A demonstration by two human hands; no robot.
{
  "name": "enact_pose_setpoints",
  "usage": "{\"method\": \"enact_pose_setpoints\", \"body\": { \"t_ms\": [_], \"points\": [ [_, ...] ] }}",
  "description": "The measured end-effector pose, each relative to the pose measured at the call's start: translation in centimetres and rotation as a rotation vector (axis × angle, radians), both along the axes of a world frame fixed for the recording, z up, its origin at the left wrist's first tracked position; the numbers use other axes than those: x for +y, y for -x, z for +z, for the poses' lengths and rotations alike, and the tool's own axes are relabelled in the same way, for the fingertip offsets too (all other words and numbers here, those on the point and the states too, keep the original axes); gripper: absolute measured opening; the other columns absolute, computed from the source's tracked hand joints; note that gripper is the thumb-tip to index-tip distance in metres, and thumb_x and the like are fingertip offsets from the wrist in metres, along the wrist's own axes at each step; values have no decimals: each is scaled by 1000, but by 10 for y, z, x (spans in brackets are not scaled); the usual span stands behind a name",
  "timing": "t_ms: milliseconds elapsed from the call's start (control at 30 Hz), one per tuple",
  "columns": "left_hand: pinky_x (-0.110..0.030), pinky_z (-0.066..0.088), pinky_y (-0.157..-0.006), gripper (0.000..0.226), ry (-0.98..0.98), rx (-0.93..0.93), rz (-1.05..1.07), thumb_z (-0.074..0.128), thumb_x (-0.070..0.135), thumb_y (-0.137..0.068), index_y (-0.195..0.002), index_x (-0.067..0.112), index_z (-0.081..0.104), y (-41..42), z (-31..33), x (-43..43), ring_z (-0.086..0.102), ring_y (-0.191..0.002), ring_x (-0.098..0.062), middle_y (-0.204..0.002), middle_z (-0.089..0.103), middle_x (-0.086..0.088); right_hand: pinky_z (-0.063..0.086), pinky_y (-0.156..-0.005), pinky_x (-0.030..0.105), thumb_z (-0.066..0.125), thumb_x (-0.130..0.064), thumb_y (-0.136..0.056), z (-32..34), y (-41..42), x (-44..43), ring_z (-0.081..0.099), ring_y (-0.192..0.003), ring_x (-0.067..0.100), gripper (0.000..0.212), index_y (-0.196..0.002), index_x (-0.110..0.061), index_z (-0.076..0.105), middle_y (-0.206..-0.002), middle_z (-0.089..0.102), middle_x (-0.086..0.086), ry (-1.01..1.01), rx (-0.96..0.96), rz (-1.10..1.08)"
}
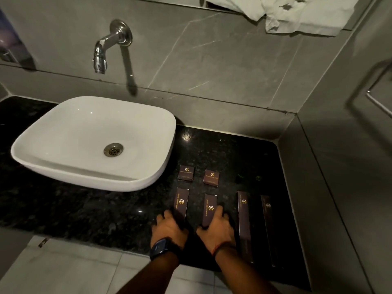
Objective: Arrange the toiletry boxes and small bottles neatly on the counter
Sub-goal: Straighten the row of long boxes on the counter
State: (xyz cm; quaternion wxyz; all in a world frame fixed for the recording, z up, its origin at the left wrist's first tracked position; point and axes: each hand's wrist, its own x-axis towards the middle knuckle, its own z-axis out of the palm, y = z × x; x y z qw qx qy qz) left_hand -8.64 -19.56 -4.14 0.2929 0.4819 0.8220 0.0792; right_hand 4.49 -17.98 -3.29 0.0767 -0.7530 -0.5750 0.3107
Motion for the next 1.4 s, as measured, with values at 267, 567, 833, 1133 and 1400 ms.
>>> {"method": "enact_pose_setpoints", "body": {
  "t_ms": [267, 567, 833, 1133, 1400],
  "points": [
    [-41, 44, -96, 73, -34, 96, 10, 63, 60, -67, -123, 17, 44, -5, 4, 0, 48, -116, -33, -124, 48, -8, 54, -84, 34, 73, -48, -71, 0, -5, 10, 60, -111, 30, 84, -136, -22, 27, -128, 51, 11, -16, -15, -16],
    [-41, 43, -99, 55, -232, 76, -176, 58, 18, -83, -135, 13, 40, 1, 30, 103, 48, -116, -36, -133, 44, -13, 49, -86, 31, 70, -27, -80, 7, -24, 105, 53, -117, 24, 55, -128, -25, 43, -131, 48, 6, -226, -99, 97],
    [-44, 34, -107, 58, 1, 390, -507, 58, 22, -85, -138, 14, 37, -6, 26, 174, 38, -129, -35, -140, 42, -12, 40, -101, 44, 72, -35, -71, -12, -24, 163, 43, -124, 28, 75, -136, -23, 37, -134, 46, 5, -92, -308, 509],
    [-48, 21, -117, 45, 87, 473, -643, 54, 23, -89, -133, 17, 49, -3, 27, 191, 37, -133, -35, -141, 47, -11, 34, -98, 47, 71, -36, -67, -3, -24, 170, 42, -121, 31, 66, -127, -25, 45, -128, 47, 5, -35, -373, 540],
    [-47, 28, -113, 48, 65, 448, -624, 54, 22, -87, -134, 14, 47, -5, 27, 188, 39, -131, -36, -140, 45, -13, 33, -99, 48, 73, -38, -67, -3, -20, 172, 40, -123, 32, 74, -131, -25, 41, -131, 45, 6, -2, -380, 533]
  ]
}}
